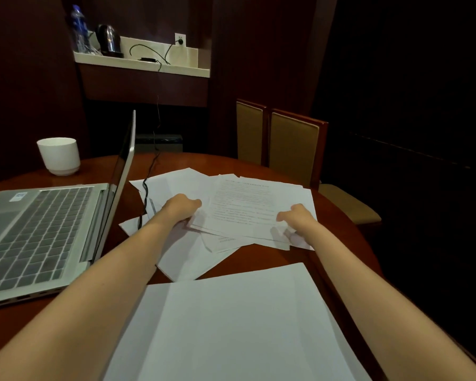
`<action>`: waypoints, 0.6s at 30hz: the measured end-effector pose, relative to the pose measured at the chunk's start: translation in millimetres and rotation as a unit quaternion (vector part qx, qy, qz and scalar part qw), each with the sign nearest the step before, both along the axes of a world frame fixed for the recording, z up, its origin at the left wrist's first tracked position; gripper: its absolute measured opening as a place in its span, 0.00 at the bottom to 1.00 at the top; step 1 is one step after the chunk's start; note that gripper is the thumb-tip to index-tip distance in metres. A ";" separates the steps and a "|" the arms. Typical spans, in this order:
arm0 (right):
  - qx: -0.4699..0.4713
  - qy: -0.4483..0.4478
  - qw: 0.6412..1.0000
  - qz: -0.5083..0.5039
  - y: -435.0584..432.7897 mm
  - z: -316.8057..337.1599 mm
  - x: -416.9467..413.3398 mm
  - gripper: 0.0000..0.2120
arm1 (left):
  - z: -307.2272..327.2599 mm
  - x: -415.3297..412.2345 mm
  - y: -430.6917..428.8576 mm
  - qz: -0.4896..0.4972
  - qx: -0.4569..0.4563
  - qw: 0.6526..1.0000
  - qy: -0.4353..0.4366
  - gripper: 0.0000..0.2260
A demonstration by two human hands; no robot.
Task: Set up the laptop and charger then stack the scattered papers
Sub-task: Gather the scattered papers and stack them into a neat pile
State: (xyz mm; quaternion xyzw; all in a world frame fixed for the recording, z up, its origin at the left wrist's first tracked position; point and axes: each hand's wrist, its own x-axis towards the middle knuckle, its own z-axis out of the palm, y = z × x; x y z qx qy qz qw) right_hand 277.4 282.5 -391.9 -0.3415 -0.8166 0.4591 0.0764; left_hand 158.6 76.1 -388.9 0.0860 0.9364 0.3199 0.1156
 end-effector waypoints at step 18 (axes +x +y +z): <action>-0.126 0.085 0.969 -0.196 11.4 12.3 -5.9 0.22 | -2.3 -5.3 -9.4 0.085 0.122 0.989 -0.005 0.21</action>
